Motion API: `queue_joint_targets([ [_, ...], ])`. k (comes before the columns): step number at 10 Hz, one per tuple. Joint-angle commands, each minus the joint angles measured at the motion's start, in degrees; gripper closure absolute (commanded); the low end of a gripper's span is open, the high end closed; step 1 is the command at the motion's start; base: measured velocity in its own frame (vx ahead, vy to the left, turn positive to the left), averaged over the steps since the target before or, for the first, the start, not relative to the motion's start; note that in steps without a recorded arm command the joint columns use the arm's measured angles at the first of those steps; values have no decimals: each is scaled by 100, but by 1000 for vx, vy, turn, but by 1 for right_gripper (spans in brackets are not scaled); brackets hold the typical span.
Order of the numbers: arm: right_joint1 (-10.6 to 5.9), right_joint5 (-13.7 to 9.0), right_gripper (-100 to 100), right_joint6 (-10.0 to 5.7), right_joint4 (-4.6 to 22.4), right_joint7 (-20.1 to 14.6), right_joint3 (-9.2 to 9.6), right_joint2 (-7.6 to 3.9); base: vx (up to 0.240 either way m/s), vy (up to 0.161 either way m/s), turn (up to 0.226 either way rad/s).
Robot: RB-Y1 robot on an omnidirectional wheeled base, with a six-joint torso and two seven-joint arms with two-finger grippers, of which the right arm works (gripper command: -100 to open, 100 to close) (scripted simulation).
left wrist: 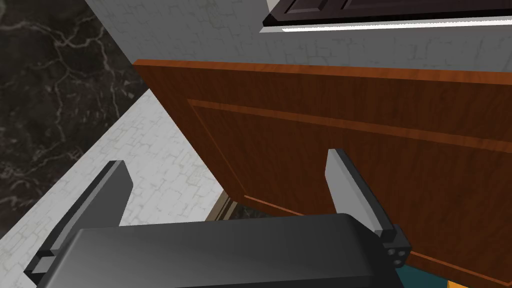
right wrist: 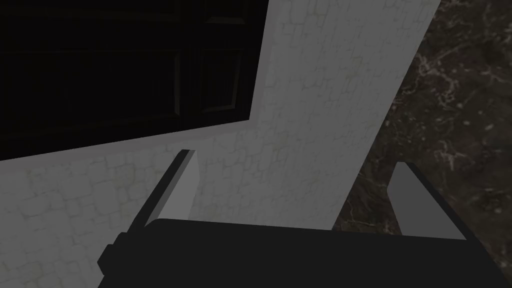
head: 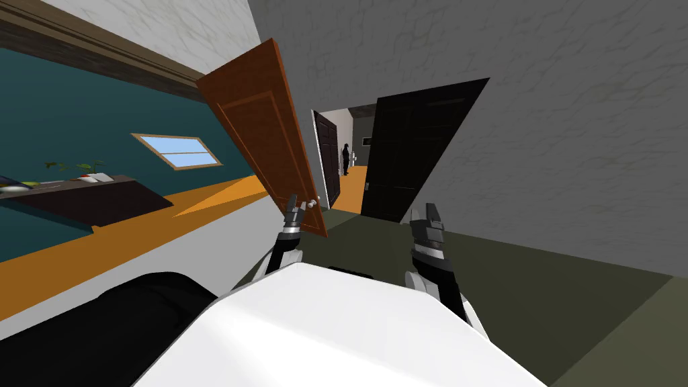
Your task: Push the door open
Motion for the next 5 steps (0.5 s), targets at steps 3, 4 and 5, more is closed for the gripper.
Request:
queue_joint_targets([
  [3,-174,66,-100,-92,418,-63,-74,-142,139,4,-16],
  [4,-227,87,-100,-121,546,-82,-97,-177,187,21,-18],
  [5,-289,111,-100,-154,697,-105,-123,-215,188,27,-19],
])
